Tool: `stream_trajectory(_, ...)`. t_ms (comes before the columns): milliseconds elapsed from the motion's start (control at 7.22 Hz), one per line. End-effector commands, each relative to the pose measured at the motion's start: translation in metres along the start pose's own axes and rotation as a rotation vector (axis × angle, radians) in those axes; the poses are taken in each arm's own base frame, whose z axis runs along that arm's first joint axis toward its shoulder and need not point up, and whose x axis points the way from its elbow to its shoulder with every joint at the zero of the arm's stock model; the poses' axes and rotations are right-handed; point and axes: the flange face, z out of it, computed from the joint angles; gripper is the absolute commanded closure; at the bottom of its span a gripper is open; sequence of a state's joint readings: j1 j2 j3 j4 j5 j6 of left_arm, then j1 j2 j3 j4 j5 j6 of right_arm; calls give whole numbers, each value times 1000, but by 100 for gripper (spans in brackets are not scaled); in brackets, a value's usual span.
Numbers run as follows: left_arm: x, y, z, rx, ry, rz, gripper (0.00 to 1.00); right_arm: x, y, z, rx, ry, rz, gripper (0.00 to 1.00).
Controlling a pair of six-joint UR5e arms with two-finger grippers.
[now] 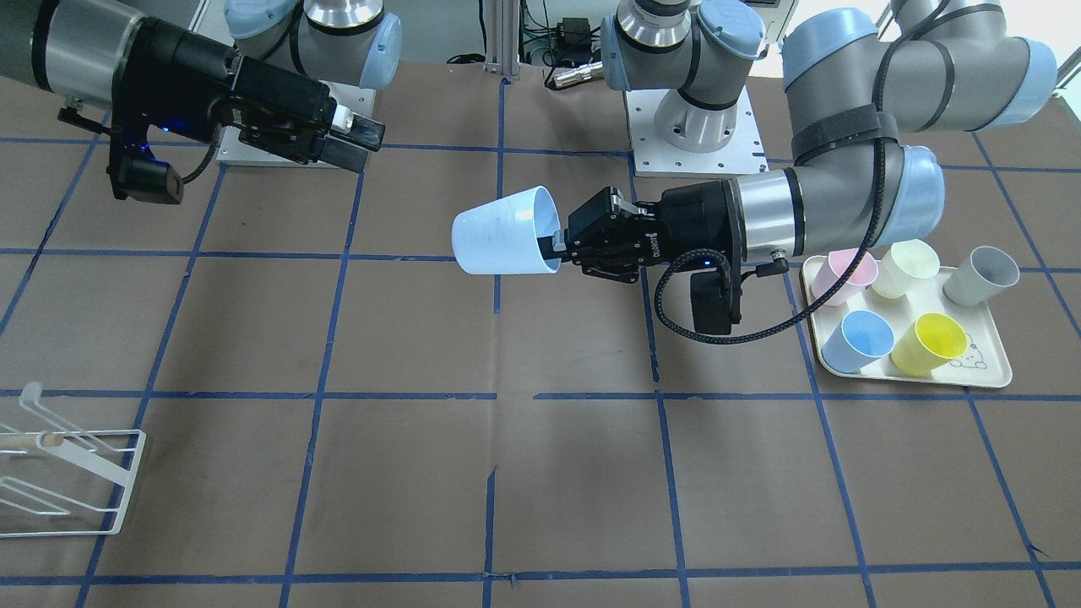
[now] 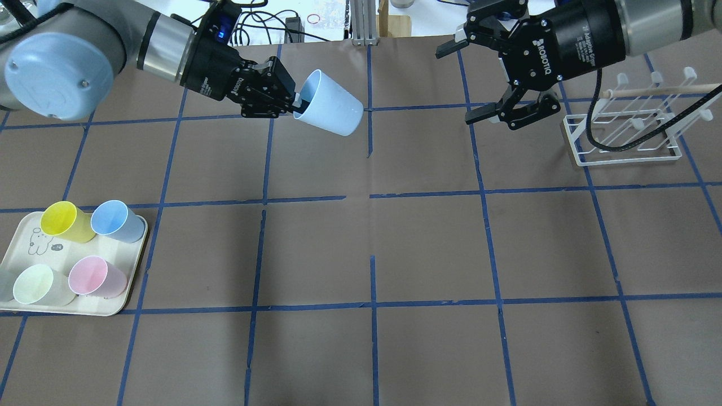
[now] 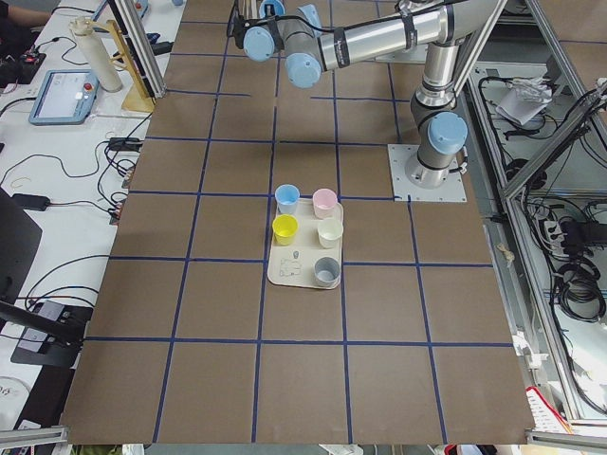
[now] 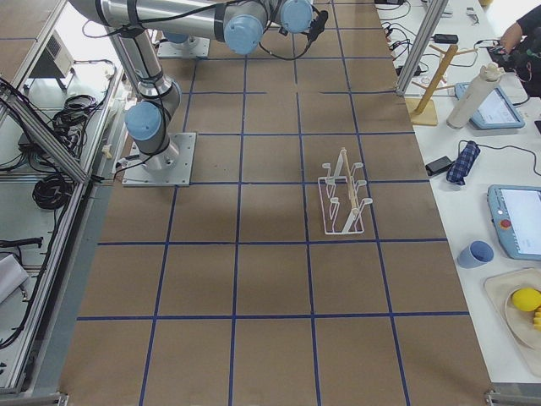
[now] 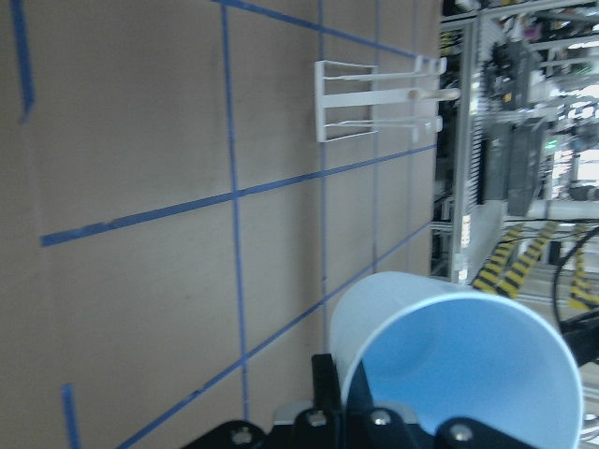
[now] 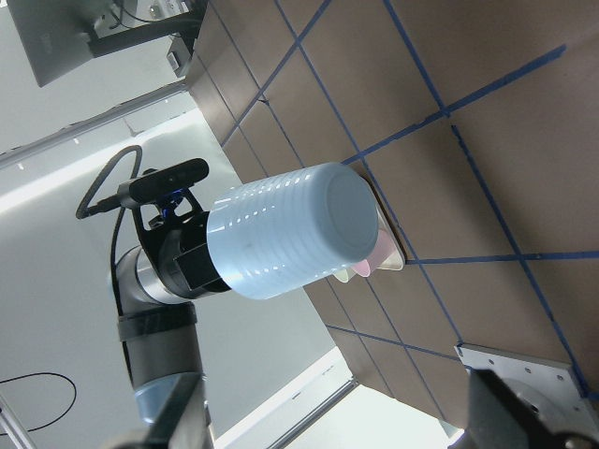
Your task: Transfer IKEA cup to right arm and place on rack
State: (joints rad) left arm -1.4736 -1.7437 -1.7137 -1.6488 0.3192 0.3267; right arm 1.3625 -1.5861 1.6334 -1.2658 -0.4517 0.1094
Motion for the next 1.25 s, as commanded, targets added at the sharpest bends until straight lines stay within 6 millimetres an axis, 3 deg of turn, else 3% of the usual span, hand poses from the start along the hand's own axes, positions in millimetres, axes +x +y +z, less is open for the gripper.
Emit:
stream_trajectory(0, 1, 25, 40, -10, 190, -79, 100, 4, -21, 4, -26, -73, 85, 0)
stream_trajectory(277, 9, 25, 41, -4, 244, -134, 100, 4, -15, 9, -69, -104, 325, 0)
stream_trajectory(554, 4, 29, 45, 10, 314, -167, 100, 15, -5, 14, -128, -91, 506, 0)
stream_trajectory(692, 3, 31, 47, 8, 316, -168, 100, 19, 0, 15, -145, -85, 547, 0)
stream_trajectory(1108, 6, 29, 46, 19, 360, -176, 100, 15, -12, 11, -141, -96, 588, 0)
